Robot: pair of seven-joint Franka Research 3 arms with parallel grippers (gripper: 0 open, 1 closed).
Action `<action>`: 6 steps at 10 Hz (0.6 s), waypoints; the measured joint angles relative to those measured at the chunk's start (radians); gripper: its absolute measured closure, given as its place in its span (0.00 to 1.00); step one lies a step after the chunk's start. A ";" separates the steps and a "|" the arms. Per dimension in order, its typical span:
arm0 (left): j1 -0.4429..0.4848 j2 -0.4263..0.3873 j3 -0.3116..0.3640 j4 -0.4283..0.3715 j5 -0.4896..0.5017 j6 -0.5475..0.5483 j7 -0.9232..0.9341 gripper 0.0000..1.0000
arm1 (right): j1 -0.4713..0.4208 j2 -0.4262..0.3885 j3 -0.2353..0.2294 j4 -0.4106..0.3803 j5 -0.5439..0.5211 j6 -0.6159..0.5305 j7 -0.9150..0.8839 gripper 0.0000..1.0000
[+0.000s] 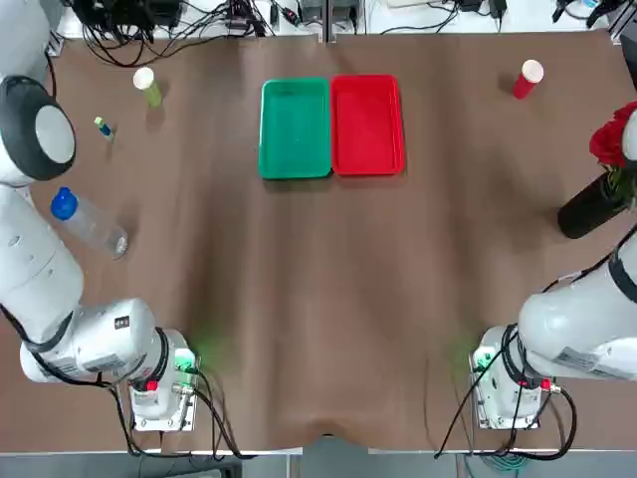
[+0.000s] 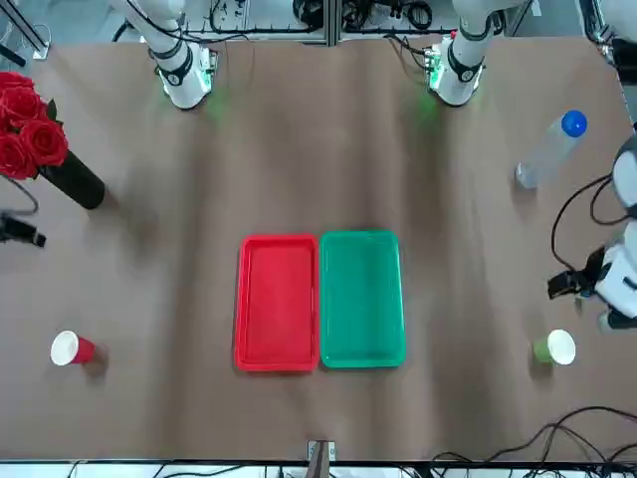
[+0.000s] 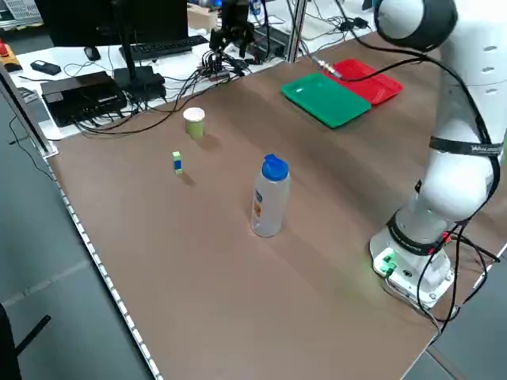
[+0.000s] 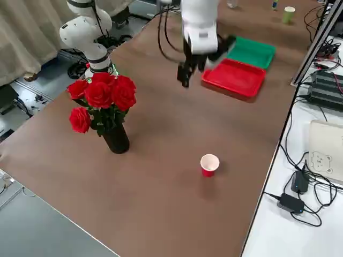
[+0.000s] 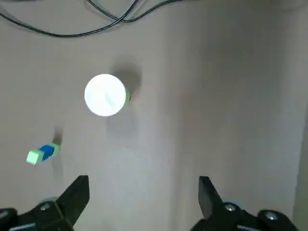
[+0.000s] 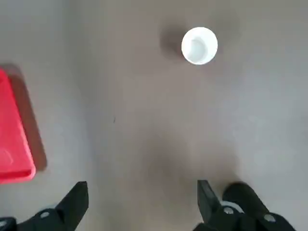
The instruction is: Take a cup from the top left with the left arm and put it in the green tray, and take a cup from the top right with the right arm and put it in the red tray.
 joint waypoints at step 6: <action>0.061 0.223 0.008 0.029 0.002 0.333 0.011 0.01 | 0.014 0.238 0.009 0.000 0.002 0.283 -0.002 0.00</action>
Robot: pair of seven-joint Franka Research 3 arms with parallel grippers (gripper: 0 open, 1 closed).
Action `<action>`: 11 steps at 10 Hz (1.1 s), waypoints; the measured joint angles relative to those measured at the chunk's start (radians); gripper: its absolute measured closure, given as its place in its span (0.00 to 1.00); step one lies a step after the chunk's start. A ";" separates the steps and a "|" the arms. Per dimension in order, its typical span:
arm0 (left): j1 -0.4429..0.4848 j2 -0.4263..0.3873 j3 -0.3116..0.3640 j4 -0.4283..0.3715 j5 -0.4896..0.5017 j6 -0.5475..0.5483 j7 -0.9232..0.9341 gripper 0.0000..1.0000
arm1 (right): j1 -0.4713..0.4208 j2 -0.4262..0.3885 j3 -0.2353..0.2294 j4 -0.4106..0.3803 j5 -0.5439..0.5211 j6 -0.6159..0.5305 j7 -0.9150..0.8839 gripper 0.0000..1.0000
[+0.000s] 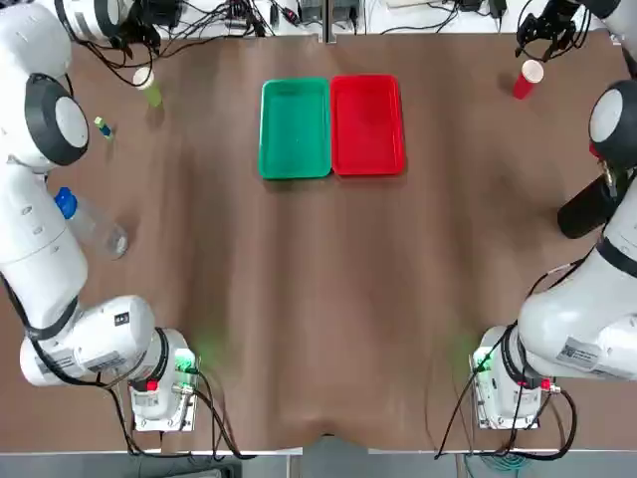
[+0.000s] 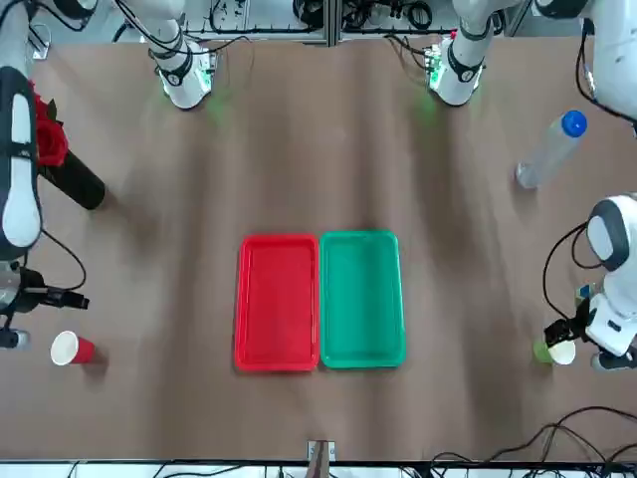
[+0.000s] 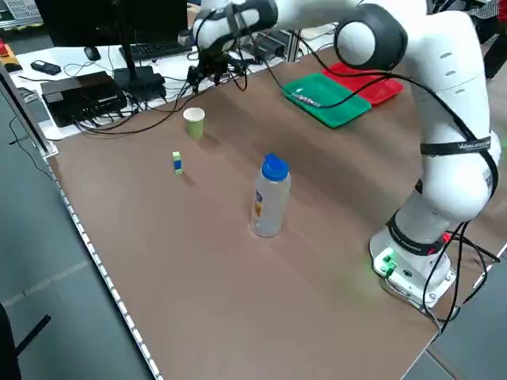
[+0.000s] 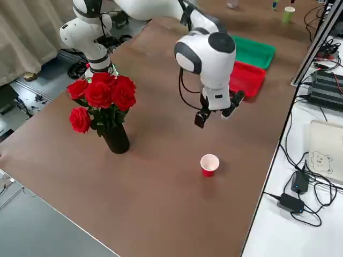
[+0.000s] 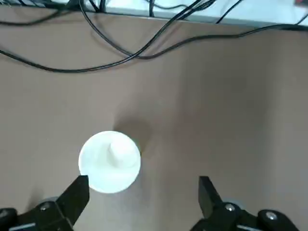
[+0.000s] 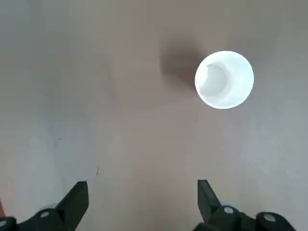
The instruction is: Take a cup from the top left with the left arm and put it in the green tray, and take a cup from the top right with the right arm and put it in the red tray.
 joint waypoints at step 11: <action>0.012 0.122 0.014 0.020 0.047 0.076 0.026 0.55 | -0.012 0.187 -0.006 0.002 -0.075 0.403 -0.171 0.00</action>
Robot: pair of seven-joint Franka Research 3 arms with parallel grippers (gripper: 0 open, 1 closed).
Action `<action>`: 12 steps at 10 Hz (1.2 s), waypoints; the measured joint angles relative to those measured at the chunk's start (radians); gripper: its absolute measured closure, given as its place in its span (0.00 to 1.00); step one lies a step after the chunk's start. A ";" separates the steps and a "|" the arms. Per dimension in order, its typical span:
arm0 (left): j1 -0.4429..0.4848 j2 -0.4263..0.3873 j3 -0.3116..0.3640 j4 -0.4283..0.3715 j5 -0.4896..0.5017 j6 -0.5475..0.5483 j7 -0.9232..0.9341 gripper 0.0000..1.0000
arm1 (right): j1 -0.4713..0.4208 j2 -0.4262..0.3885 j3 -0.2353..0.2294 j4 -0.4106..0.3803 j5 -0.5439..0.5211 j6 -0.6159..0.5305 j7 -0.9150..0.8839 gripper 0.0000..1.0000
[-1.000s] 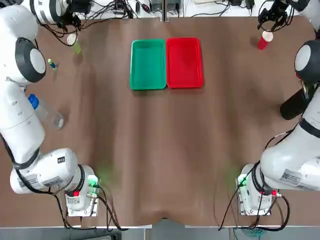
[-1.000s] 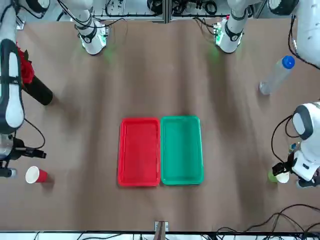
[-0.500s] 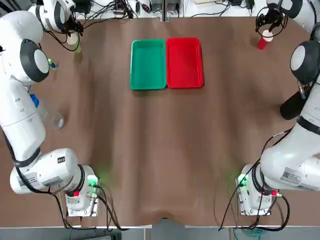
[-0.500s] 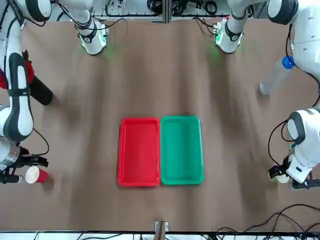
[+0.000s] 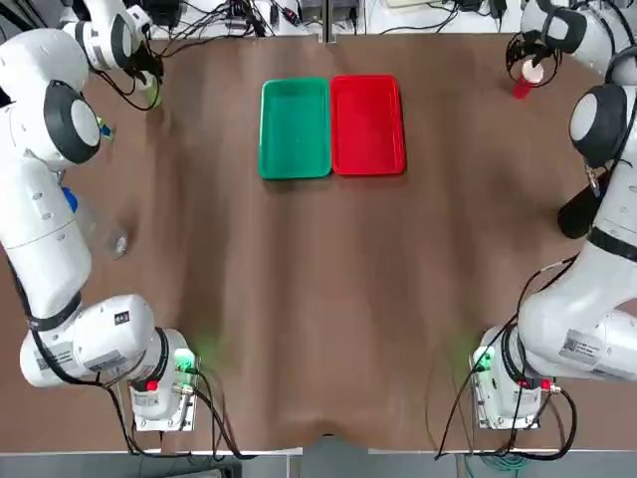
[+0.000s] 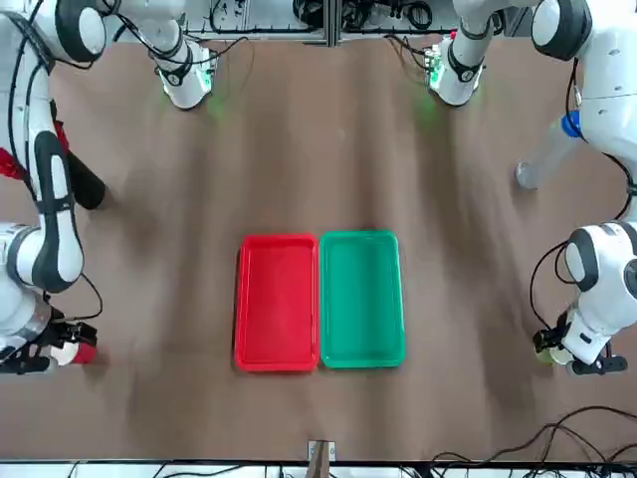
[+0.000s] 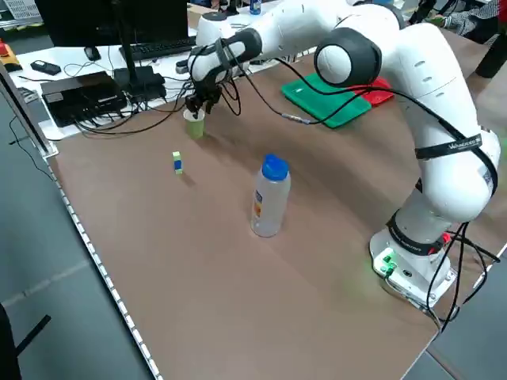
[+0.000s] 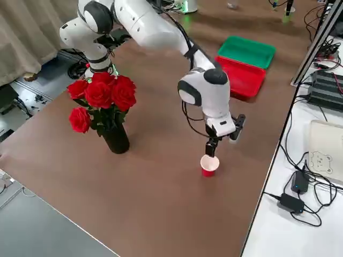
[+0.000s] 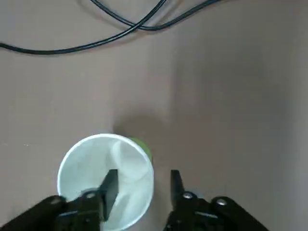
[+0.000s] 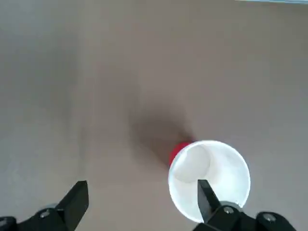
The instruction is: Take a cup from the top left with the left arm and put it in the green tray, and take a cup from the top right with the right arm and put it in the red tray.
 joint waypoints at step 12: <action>-0.253 -0.184 -0.006 0.018 0.000 -0.317 -0.459 0.97 | -0.020 0.060 -0.002 -0.018 0.000 0.109 -0.016 0.69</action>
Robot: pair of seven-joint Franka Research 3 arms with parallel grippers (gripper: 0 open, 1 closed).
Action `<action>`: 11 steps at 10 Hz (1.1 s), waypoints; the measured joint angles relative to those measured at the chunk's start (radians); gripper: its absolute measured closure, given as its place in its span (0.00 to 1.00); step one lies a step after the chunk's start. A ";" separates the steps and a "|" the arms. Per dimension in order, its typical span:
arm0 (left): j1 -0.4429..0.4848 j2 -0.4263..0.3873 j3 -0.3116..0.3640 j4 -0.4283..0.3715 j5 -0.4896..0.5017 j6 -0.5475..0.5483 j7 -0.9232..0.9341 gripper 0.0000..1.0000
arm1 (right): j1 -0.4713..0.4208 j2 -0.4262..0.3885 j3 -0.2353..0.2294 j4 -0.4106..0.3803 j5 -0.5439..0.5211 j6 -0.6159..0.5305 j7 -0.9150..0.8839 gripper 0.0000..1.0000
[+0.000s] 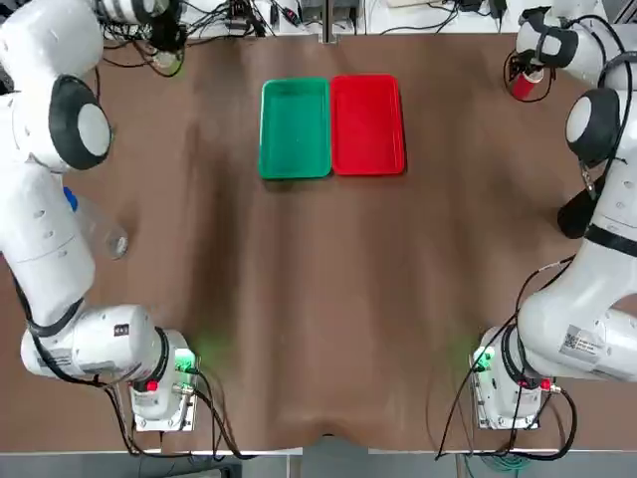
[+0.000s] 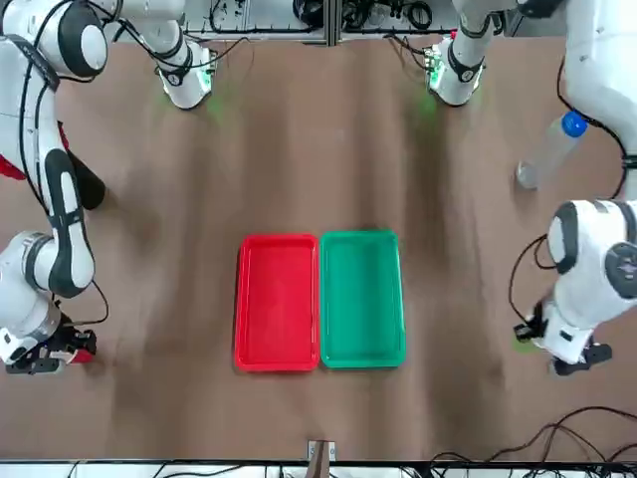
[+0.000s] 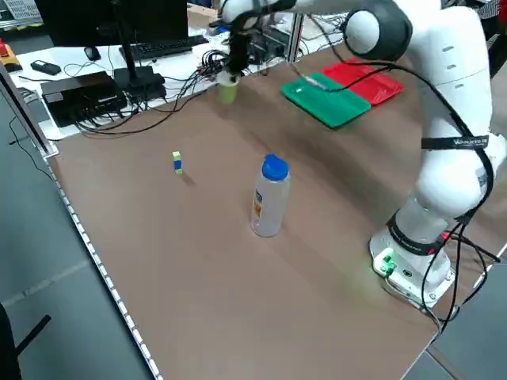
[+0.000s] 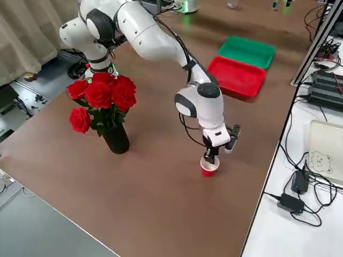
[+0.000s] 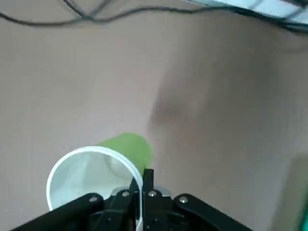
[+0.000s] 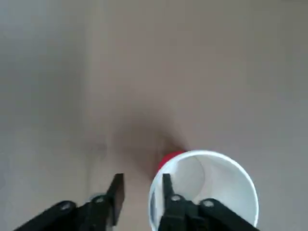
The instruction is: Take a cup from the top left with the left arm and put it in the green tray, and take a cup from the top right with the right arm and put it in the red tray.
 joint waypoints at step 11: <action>-0.408 0.043 -0.104 -0.011 -0.022 -0.100 -0.478 0.97 | 0.175 -0.236 0.027 0.032 0.060 -0.577 0.281 0.97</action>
